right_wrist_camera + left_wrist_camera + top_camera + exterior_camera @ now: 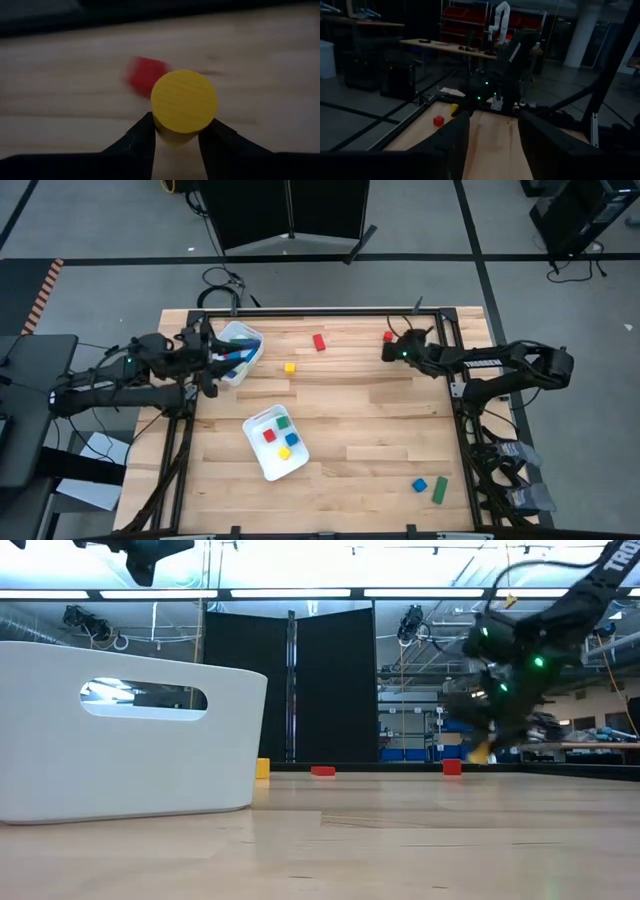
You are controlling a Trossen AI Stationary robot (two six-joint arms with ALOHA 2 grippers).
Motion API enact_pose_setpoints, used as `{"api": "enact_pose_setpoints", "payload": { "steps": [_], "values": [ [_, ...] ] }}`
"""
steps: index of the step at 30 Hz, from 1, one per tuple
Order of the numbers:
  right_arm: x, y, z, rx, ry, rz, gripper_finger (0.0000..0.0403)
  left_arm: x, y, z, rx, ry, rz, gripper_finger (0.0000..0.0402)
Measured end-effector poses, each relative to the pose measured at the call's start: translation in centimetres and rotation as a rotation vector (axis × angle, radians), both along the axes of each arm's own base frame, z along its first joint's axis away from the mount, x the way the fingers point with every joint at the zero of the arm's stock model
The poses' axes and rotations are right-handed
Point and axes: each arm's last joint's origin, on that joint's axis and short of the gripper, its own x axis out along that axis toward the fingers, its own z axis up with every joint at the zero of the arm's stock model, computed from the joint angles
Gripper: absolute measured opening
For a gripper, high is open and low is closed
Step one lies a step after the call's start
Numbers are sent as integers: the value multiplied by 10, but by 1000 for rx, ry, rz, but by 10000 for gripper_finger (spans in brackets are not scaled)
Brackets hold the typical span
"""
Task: Sort blocks by size
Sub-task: Put the yellow large block into the top white bin
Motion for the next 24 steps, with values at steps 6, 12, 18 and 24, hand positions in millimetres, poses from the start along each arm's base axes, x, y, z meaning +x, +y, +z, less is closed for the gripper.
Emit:
{"api": "enact_pose_setpoints", "payload": {
  "steps": [6,12,18,24],
  "values": [
    [52,19,47,-195,-186,161,130,-6,-1,2,4,-26,3,176],
    [137,24,95,-345,-261,376,130,-7,0,3,12,-30,35,176],
    [241,15,100,-399,-287,585,130,-11,0,5,10,-54,47,176],
    [320,-1,88,-409,-360,725,130,-24,-2,8,17,-99,47,176]
  ]
}}
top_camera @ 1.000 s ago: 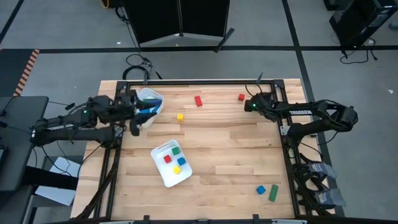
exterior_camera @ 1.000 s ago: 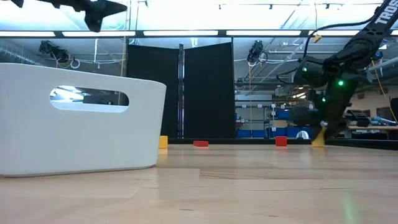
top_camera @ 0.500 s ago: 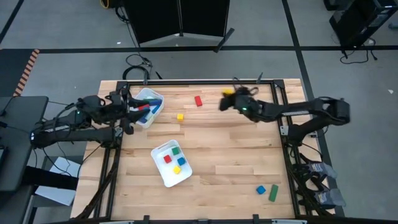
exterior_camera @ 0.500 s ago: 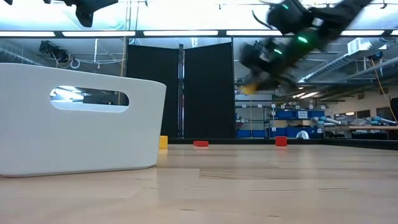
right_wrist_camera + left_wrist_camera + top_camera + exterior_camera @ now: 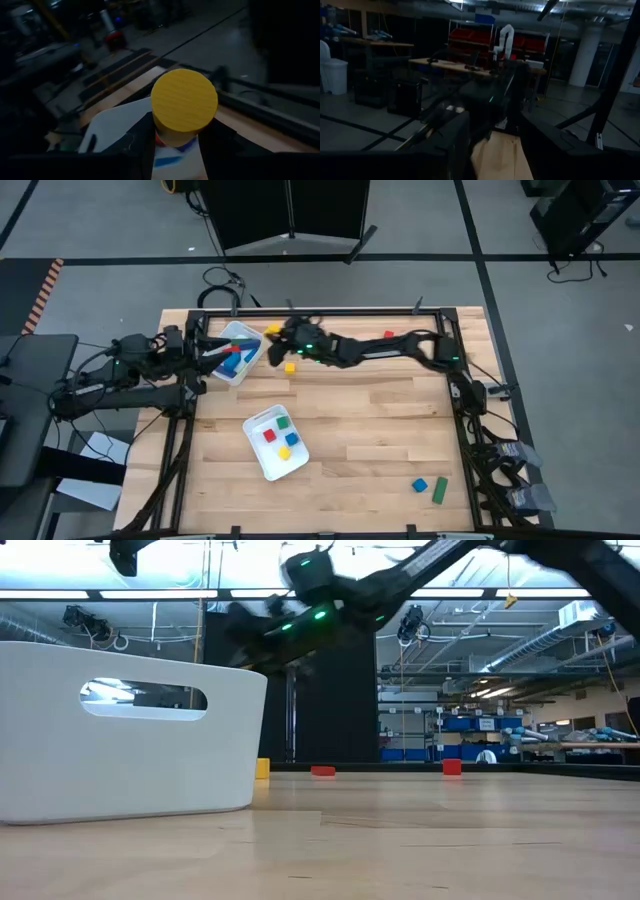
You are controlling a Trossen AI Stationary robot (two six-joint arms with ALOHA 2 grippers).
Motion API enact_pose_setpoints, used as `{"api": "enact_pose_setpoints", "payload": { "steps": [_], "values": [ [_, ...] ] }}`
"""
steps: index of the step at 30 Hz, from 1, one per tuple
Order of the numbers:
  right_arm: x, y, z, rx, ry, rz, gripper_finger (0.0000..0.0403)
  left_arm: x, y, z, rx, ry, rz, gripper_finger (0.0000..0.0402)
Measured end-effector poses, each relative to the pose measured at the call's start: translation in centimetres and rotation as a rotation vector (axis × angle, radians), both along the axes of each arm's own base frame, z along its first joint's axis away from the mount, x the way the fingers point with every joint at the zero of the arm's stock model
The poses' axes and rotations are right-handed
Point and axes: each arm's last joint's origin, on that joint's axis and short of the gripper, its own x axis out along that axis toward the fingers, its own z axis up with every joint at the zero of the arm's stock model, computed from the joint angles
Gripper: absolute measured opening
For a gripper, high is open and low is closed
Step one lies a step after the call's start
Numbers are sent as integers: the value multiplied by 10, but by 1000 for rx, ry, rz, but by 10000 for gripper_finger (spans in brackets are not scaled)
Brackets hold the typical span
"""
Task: Sort blocks by size
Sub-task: Put the yellow large block into the top white bin
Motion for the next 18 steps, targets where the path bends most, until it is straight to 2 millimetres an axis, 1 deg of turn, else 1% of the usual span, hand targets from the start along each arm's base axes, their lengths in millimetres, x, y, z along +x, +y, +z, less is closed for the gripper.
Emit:
{"api": "enact_pose_setpoints", "payload": {
  "steps": [3,6,10,13,15,18],
  "values": [
    [30,-8,-12,12,-9,60,130,-6,-1,0,1,-9,4,176],
    [53,-14,-26,21,-16,95,130,-10,-1,-1,0,-2,11,176],
    [76,-25,-43,42,-28,127,130,-12,-1,-3,-1,8,22,176],
    [88,-32,-51,66,-33,206,135,-11,-1,-3,-2,13,22,176],
    [92,-34,-54,73,-36,237,178,-11,-1,-3,-2,13,22,176],
    [93,-36,-56,47,-8,247,274,-11,-1,-3,-3,15,22,176]
  ]
}}
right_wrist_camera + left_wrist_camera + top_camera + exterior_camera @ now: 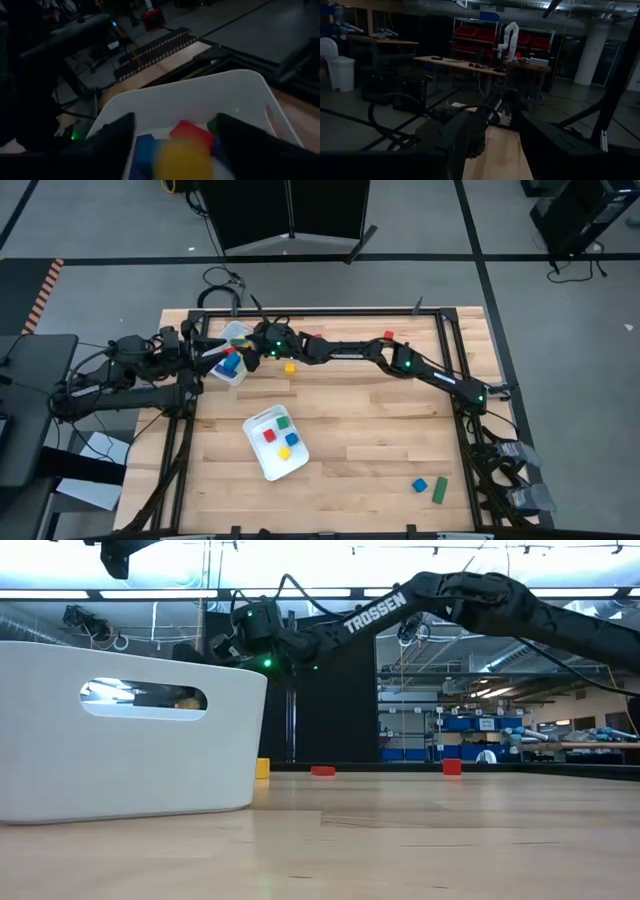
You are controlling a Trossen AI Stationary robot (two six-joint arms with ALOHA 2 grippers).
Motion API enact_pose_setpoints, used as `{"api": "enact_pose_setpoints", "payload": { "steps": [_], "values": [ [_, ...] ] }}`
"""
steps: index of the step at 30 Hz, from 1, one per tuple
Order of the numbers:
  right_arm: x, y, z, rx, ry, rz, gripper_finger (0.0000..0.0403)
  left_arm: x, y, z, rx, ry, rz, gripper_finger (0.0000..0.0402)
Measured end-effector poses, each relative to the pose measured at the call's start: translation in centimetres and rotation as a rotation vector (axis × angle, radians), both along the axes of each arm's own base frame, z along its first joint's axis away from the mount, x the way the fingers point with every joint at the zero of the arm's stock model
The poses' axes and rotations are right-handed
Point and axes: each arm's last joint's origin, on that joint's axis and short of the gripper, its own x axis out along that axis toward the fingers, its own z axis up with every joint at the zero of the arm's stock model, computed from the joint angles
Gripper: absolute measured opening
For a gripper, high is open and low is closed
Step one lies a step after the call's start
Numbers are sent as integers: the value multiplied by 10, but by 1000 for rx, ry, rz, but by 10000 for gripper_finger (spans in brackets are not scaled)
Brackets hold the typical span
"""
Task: Sort blocks by size
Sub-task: Put the yellow large block into the top white bin, then put the yellow small block into the bottom white bin
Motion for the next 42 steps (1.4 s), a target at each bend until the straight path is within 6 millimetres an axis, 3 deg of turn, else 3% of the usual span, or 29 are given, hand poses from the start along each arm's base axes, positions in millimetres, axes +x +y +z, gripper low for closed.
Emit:
{"api": "enact_pose_setpoints", "payload": {
  "steps": [4,9,14,19,27,34,42],
  "values": [
    [-3,-3,9,-63,23,-21,361,0,0,-1,-6,5,11,176],
    [-24,-1,32,-174,12,-88,358,3,3,-6,-43,54,77,176],
    [-86,8,56,-239,-26,-189,313,27,8,-32,-67,209,114,176],
    [-169,22,75,-302,20,-287,291,75,20,-61,-57,502,132,178],
    [-271,50,113,-405,-9,-345,293,148,67,-87,-18,910,32,203],
    [-323,66,111,-429,-31,-339,288,189,107,-112,35,1190,-152,251],
    [-347,72,101,-438,-26,-340,291,212,127,-133,69,1291,-262,275]
  ]
}}
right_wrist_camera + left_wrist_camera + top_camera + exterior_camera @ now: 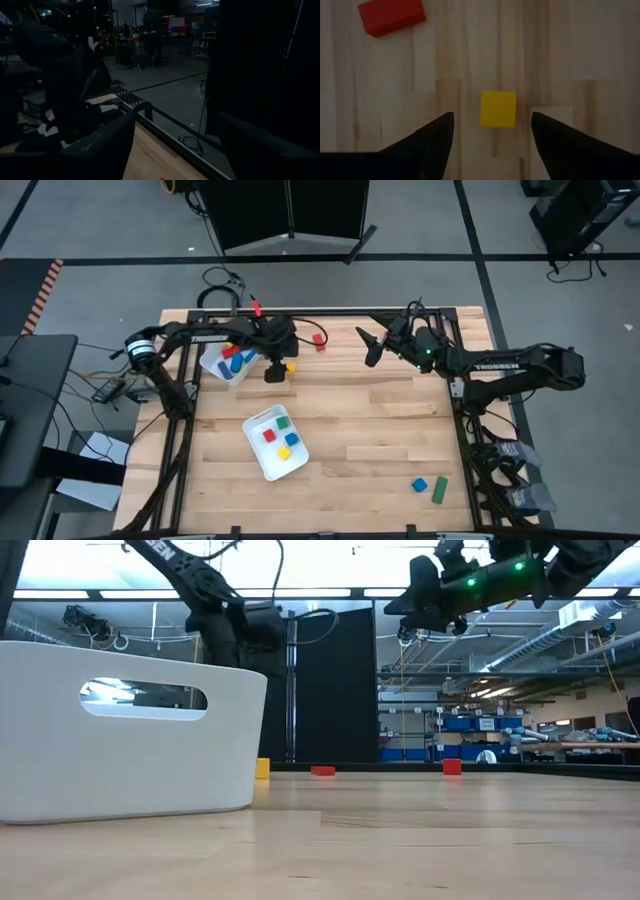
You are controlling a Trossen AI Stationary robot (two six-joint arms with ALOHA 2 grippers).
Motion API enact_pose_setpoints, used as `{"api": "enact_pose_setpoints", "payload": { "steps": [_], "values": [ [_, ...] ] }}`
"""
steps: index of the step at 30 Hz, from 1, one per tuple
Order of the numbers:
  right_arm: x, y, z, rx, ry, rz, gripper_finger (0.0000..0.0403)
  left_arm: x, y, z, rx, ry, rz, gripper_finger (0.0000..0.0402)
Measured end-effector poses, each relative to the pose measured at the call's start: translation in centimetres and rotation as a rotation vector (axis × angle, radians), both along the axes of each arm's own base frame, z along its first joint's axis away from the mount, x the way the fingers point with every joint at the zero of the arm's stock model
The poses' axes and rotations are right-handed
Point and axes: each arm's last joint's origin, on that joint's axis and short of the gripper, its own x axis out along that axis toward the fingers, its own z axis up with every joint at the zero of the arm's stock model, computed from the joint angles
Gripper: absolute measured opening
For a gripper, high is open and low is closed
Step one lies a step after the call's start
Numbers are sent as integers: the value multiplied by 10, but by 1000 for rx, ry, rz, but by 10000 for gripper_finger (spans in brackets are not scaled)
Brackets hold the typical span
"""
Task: Sort blocks by size
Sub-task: Put the yellow small block into the bottom white bin
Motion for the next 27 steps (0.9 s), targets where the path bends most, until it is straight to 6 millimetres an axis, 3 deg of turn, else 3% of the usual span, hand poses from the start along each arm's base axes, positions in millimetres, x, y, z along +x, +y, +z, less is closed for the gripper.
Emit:
{"api": "enact_pose_setpoints", "payload": {
  "steps": [12,18,20,23,27],
  "values": [
    [-1,1,1,-1,-11,2,289,13,7,-37,-38,60,24,265],
    [0,4,1,6,-16,18,286,16,9,-50,-45,83,56,184],
    [0,6,1,6,-16,25,284,16,9,-50,-42,87,61,140],
    [1,10,0,7,-15,40,284,15,8,-45,-31,77,65,138],
    [3,18,0,9,-4,76,285,14,-1,-18,3,-6,48,138]
  ]
}}
